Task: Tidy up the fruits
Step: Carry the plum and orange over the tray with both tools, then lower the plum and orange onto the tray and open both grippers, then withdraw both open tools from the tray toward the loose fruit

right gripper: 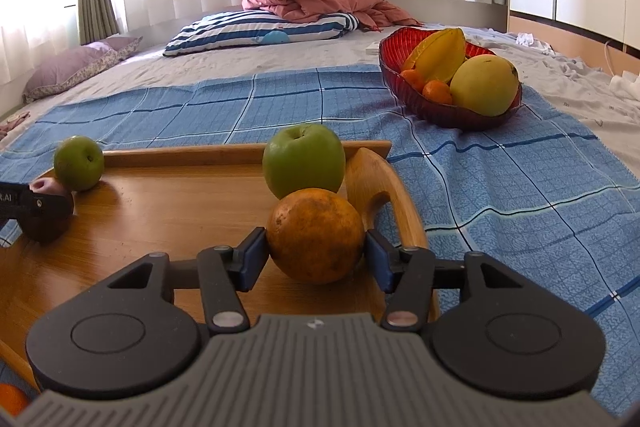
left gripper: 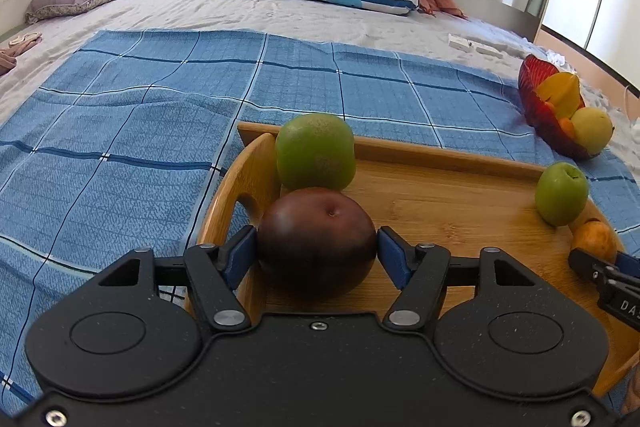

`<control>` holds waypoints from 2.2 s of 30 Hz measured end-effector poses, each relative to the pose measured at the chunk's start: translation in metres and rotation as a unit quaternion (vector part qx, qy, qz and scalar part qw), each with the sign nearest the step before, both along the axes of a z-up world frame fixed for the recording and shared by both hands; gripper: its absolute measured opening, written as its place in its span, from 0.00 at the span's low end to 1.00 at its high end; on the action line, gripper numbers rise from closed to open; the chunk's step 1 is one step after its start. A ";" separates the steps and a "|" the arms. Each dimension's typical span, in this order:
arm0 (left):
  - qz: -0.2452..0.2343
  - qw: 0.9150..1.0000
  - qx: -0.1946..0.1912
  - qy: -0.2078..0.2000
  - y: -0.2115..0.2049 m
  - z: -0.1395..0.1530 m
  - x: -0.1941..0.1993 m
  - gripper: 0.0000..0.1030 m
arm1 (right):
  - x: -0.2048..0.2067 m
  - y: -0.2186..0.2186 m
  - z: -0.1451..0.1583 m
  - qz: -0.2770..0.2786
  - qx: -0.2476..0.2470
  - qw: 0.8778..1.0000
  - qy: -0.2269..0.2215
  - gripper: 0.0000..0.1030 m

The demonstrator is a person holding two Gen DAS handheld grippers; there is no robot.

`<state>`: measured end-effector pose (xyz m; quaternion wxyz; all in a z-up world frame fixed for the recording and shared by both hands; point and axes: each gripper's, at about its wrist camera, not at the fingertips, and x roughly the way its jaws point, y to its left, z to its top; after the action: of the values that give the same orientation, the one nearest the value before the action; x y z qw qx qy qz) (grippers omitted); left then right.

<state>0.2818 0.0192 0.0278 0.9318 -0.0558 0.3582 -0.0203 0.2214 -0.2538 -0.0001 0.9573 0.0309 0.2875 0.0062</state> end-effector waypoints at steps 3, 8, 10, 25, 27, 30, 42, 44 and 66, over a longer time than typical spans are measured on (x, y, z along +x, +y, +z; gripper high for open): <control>-0.006 1.000 0.000 -0.003 -0.001 0.001 -0.005 0.73 | -0.002 0.002 0.000 0.005 -0.005 1.000 0.000 0.71; -0.006 1.000 0.019 -0.008 -0.006 0.002 -0.011 0.80 | -0.005 0.004 0.000 0.010 -0.004 1.000 0.002 0.78; -0.008 1.000 0.016 -0.007 -0.005 0.002 -0.014 0.80 | -0.006 0.005 0.001 0.014 -0.004 1.000 0.003 0.81; -0.028 0.999 -0.003 -0.025 -0.002 0.015 -0.053 0.92 | -0.033 0.012 0.008 0.036 -0.014 0.999 -0.008 0.99; -0.033 0.999 -0.007 -0.029 -0.001 0.017 -0.060 0.94 | -0.039 0.015 0.010 0.041 -0.019 0.999 -0.016 0.99; -0.041 0.999 -0.010 -0.035 -0.001 0.018 -0.074 0.95 | -0.047 0.017 0.013 0.046 -0.021 0.998 -0.026 1.00; -0.066 0.995 0.000 -0.071 -0.008 0.020 -0.132 0.98 | -0.080 0.019 0.014 0.054 0.008 0.998 -0.036 1.00; -0.067 0.995 0.001 -0.076 -0.008 0.019 -0.142 0.98 | -0.086 0.017 0.013 0.052 0.018 0.998 -0.039 1.00; -0.038 0.995 0.039 -0.085 -0.004 -0.006 -0.193 0.98 | -0.149 0.022 0.001 0.024 0.021 0.994 -0.100 1.00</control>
<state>0.0887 0.0154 0.0217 0.9589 -0.0041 0.2799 -0.0464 0.0728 -0.2319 0.0012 0.9800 0.0429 0.1907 0.0382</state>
